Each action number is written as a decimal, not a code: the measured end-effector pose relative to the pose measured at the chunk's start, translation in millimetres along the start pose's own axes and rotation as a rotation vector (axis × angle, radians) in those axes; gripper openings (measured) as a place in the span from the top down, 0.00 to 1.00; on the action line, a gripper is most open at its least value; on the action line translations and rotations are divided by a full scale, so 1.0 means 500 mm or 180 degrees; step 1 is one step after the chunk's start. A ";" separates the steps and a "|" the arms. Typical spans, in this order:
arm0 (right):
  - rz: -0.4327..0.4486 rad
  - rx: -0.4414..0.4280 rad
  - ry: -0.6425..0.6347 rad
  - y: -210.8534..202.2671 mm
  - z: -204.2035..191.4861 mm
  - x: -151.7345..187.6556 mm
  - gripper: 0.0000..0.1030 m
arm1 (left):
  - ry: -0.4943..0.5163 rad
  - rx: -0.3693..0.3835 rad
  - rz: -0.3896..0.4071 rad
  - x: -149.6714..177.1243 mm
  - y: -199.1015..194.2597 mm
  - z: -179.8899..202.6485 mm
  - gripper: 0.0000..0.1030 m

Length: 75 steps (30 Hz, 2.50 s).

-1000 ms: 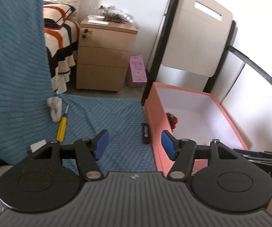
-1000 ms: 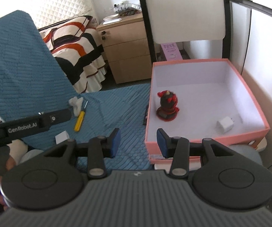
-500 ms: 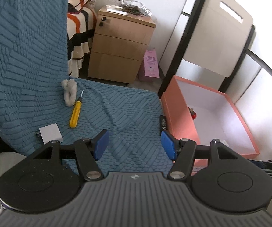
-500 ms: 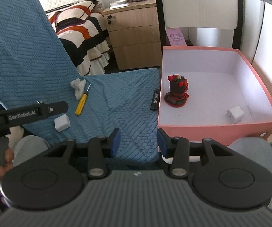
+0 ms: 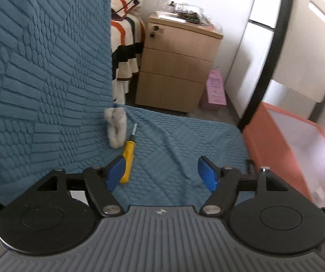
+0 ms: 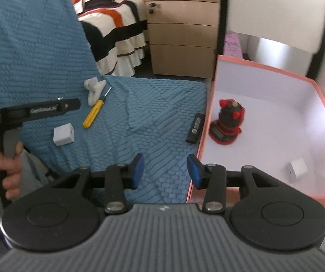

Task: Organize rigid objects
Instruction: 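Move the left gripper to the white plush toy while the right gripper reaches the black USB stick, then close the left gripper on the white plush toy while the right gripper grasps the USB stick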

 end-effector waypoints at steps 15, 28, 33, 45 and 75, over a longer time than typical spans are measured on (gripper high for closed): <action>-0.0173 -0.0146 -0.1094 0.122 -0.001 -0.058 0.30 | 0.0022 -0.0206 -0.0064 -0.024 0.192 -0.068 0.26; -0.0857 -0.0594 -0.2365 0.263 -0.032 -0.096 0.19 | 0.0381 -0.0526 -0.0106 -0.044 0.294 -0.110 0.26; -0.1376 -0.0707 -0.2977 0.323 -0.022 -0.078 0.19 | 0.0384 -0.0570 -0.0118 -0.066 0.336 -0.123 0.26; -0.2261 -0.0729 -0.3530 0.437 0.028 -0.030 0.19 | 0.0547 -0.0776 -0.0149 -0.094 0.400 -0.135 0.28; -0.2788 -0.0828 -0.3438 0.528 0.006 -0.025 0.08 | 0.0241 -0.0689 -0.0310 -0.108 0.480 -0.173 0.53</action>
Point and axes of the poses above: each gripper's, at about its wrist camera, not at the fingertips, and y roughly the way its jaws point, z to its right, x to its underside, the point moved 9 cm from there along y, roughly the way its jaws point, and after that the axes turned 2 degrees about z, right-handed, at the moved point
